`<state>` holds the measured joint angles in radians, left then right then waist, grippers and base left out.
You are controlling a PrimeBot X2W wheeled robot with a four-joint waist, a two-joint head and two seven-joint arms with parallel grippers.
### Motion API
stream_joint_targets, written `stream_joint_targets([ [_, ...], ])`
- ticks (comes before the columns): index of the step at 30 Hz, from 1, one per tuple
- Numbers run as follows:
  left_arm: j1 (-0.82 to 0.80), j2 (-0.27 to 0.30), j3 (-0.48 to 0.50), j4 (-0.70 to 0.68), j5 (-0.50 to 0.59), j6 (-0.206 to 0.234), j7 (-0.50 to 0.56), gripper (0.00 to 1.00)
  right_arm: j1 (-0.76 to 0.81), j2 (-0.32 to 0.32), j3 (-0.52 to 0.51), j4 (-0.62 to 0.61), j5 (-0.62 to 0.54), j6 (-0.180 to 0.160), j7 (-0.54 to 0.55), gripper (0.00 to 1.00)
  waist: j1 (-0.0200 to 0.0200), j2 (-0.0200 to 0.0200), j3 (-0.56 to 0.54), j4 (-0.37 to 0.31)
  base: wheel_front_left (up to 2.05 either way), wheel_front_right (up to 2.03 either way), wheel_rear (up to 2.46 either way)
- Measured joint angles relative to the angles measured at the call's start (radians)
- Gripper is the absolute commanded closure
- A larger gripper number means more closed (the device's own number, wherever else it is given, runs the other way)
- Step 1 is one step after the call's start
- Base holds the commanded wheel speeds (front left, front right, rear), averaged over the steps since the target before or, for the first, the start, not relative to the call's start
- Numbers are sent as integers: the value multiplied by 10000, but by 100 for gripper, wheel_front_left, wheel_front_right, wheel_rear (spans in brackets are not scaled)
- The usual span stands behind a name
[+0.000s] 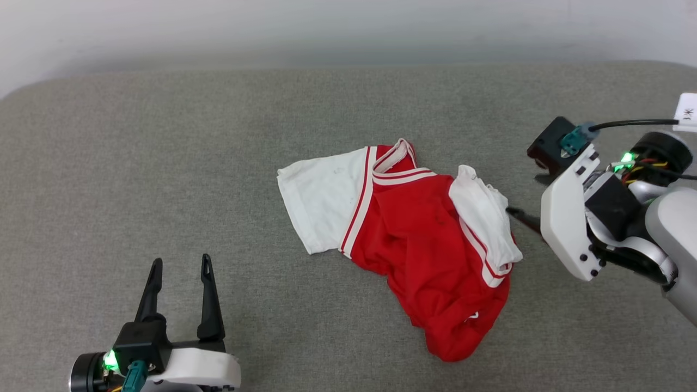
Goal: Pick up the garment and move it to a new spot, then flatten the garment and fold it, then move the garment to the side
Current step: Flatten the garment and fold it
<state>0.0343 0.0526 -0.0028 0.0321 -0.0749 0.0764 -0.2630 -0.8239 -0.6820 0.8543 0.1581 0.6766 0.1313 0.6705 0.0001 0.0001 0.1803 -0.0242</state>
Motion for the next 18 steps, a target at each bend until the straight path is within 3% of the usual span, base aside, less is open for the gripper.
stream_joint_targets([
  [5,-299,-6,-174,-88,-2,31,0,0,-258,63,798,382,980,0,589,0,0,0,413,147,0,0,0],
  [11,-651,-12,-424,-96,-134,119,0,0,-127,665,1590,1634,1446,0,380,0,0,0,949,393,0,0,0],
  [16,-674,-13,-491,-44,-176,209,0,0,-171,704,2184,2040,1488,-2,-305,0,0,0,1172,517,0,0,0],
  [17,-673,-12,-451,-36,-178,221,0,0,-230,706,2266,2033,1482,-2,-585,100,0,0,1168,484,0,0,0],
  [18,-671,-13,-435,-36,-182,236,0,0,-289,704,2307,2040,1459,-2,-918,100,0,0,1144,437,0,0,0],
])
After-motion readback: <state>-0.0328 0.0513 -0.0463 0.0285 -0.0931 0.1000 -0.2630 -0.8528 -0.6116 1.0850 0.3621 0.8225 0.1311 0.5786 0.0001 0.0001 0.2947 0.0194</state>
